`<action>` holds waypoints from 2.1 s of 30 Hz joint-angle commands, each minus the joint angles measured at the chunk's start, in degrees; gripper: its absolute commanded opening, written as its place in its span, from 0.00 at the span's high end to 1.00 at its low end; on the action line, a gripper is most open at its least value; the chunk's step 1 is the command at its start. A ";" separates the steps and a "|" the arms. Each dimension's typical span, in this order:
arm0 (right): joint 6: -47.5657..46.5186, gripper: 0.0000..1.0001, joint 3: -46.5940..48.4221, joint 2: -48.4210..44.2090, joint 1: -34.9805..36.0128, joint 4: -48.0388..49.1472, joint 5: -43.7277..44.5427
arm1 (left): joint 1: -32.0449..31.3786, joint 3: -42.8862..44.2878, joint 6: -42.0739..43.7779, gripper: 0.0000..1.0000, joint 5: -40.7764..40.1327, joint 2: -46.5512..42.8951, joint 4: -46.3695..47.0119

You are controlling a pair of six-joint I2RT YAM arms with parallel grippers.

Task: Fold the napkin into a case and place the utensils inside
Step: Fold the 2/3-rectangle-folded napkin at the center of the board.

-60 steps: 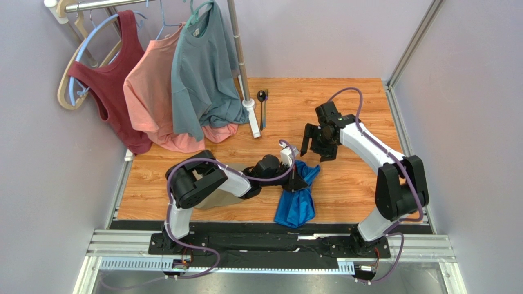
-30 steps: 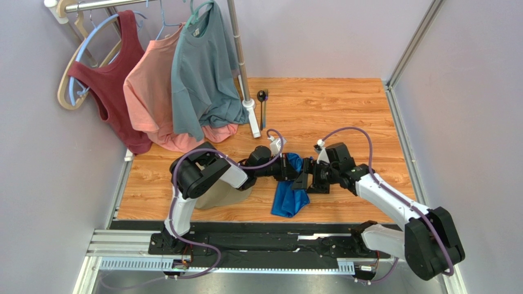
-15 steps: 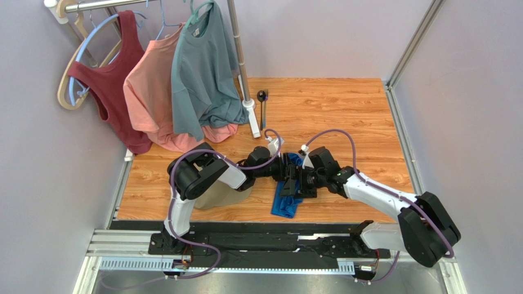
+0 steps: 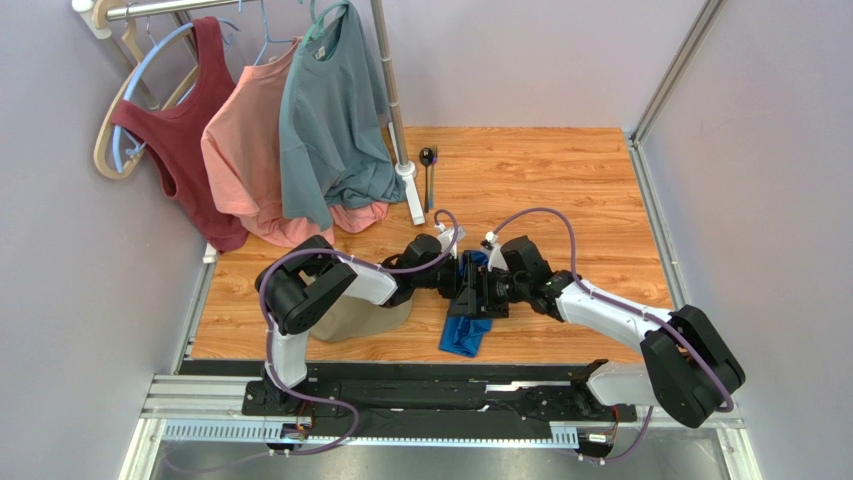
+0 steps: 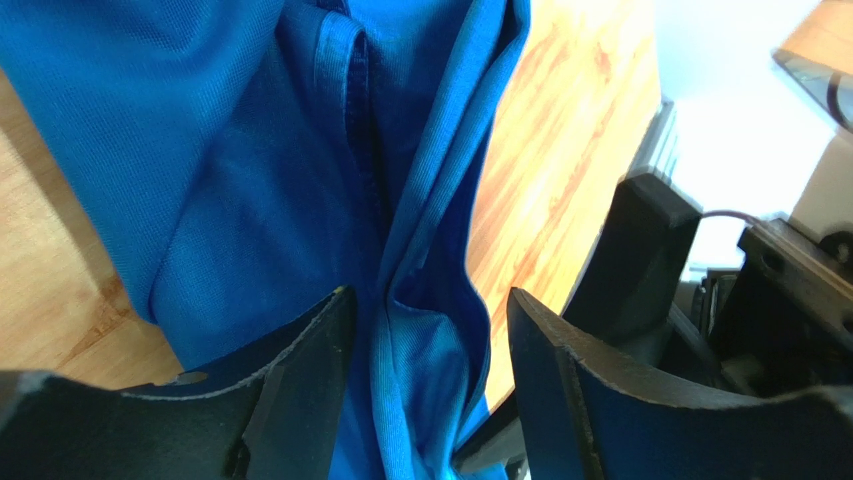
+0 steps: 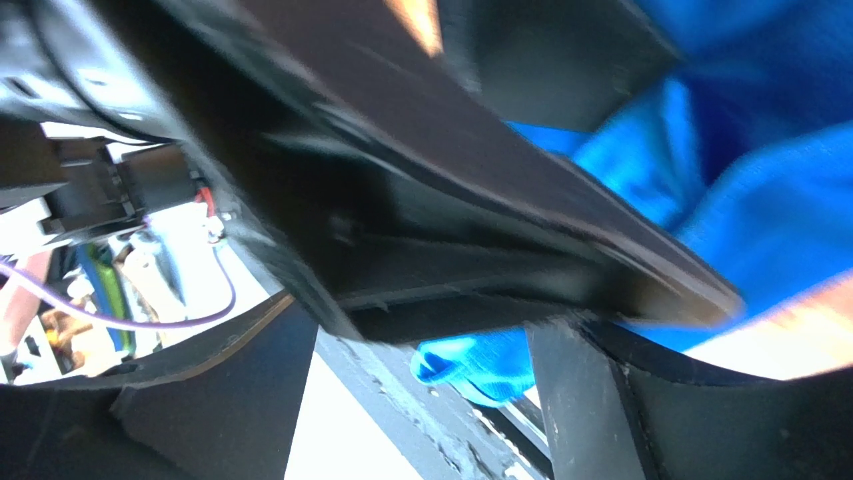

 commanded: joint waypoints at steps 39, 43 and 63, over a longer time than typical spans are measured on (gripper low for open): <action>-7.50 0.19 8.14 4.75 -18.52 -4.29 -5.06 | 0.15 -2.33 4.89 0.33 6.41 -8.22 -7.19; -5.13 0.19 7.70 6.59 -18.08 -1.48 -6.03 | 0.15 -1.28 4.18 0.31 7.13 -6.46 -6.48; 5.86 0.18 8.49 10.46 -11.58 5.99 -5.86 | 0.06 4.70 4.80 0.34 5.10 -2.42 -11.76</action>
